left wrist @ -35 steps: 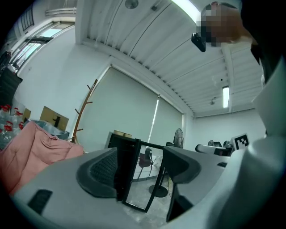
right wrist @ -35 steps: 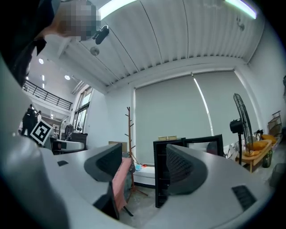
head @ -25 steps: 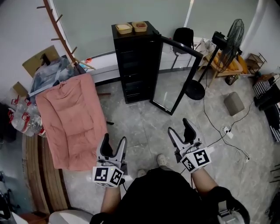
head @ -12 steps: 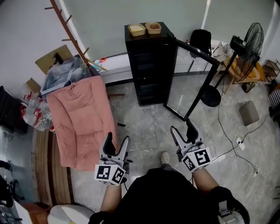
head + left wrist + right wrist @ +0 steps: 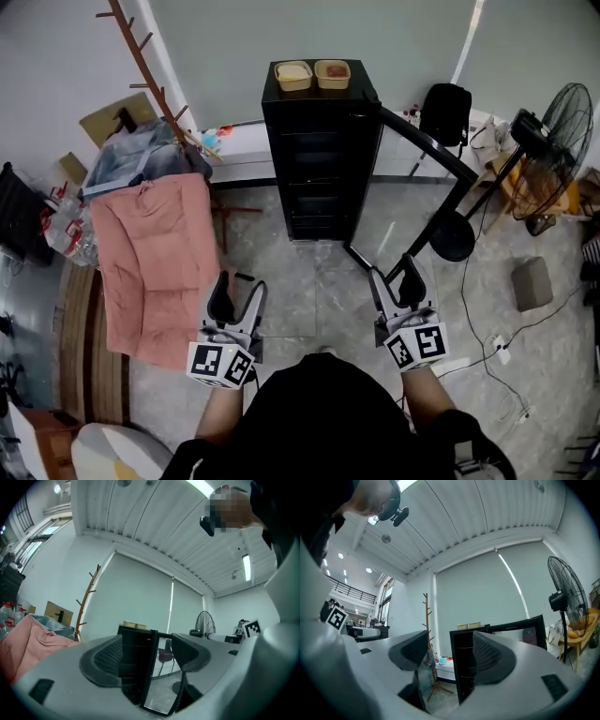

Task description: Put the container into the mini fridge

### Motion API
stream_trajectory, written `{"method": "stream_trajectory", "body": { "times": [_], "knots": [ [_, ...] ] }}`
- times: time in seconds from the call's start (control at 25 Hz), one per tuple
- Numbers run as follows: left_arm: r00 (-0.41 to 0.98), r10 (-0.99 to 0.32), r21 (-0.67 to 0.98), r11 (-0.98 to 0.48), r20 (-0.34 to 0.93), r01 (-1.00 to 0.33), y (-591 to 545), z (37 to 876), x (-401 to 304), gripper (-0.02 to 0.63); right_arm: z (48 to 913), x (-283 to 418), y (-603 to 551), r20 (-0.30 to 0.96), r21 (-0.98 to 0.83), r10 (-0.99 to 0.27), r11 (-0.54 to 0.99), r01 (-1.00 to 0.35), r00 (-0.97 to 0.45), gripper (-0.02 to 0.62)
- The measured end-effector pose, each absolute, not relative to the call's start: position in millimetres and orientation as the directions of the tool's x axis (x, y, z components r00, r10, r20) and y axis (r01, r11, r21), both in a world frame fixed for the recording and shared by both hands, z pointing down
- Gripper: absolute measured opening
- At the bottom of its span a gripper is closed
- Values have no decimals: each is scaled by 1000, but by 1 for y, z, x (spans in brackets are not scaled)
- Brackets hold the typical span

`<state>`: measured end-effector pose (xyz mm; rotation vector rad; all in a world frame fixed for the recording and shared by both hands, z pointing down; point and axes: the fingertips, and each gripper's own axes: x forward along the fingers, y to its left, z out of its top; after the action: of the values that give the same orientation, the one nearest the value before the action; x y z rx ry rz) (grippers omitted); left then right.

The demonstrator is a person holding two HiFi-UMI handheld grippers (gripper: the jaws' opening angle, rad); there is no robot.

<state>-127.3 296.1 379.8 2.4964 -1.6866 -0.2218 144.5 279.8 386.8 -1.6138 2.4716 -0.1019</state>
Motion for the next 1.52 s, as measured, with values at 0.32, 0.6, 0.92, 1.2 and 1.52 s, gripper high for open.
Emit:
{"method": "stream_trajectory", "body": {
  "times": [0.32,0.6,0.92,1.2,1.52],
  "knots": [
    [383,-924,161,-379,-7,-911,275,395,-87,330,408,204,264,-101,-180,-932,361,-915,-348,302],
    [362,-932,145,-359,1,-922,257,391,-75,330,415,204,243,-77,-189,-917,398,-898,-390,301],
    [374,-928,115,-372,-12,-921,219,387,-63,330,417,217,229,-80,-209,-929,370,-905,-361,295],
    [386,-922,145,-387,-35,-910,177,385,-55,330,405,226,201,-78,-171,-934,356,-919,-348,285],
    [402,-915,174,-401,-30,-899,138,394,-70,330,401,216,157,-72,-147,-937,348,-926,-341,279]
  ]
}}
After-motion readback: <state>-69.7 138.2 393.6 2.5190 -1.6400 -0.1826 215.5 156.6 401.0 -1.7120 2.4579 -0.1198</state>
